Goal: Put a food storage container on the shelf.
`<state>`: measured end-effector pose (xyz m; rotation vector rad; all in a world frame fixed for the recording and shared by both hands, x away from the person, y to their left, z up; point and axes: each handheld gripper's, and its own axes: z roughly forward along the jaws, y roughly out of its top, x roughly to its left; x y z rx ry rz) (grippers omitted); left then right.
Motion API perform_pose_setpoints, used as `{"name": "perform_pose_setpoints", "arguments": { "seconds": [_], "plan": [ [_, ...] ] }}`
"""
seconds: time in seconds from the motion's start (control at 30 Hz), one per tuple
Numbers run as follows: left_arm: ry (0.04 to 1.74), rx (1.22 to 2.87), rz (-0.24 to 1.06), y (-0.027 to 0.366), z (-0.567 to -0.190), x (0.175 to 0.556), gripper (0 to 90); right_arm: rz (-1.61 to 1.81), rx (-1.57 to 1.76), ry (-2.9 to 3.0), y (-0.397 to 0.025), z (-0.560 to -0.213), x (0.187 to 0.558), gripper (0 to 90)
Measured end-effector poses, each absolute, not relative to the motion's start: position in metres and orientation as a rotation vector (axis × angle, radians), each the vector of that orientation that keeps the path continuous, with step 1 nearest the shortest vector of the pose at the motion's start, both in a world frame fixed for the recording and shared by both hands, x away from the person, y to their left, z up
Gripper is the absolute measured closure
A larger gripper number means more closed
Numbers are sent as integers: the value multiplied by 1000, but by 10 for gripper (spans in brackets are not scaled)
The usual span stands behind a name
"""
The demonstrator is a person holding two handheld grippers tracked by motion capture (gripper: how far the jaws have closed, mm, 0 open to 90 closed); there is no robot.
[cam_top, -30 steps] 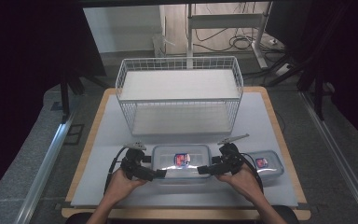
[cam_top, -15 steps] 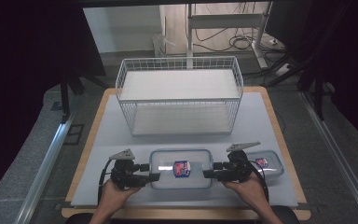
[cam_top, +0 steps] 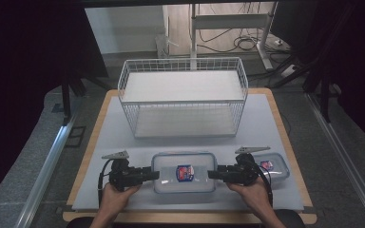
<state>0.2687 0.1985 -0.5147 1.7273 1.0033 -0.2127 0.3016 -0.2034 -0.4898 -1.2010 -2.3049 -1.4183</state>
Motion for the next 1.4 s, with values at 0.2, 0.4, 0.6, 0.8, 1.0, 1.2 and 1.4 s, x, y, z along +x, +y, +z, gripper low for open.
{"name": "perform_pose_setpoints", "arguments": {
  "seconds": [0.2,0.4,0.6,0.8,1.0,1.2,1.4],
  "plan": [
    [1019,1730,-199,197,-512,271,546,-1435,-1218,-2297,-203,-489,302,508],
    [1021,1735,-164,195,-505,274,536,-1488,-1209,-2301,-203,-484,304,516],
    [1003,1731,-137,195,-494,277,538,-1520,-1207,-2257,-206,-481,307,517],
    [980,1730,-104,195,-479,282,538,-1563,-1189,-2261,-207,-470,313,517],
    [962,1728,-79,196,-464,288,538,-1589,-1171,-2278,-206,-455,319,516],
    [946,1717,-62,198,-447,296,539,-1611,-1149,-2301,-204,-436,328,516],
    [931,1691,-56,204,-434,301,549,-1641,-1127,-2289,-201,-422,338,515]
  ]
}}
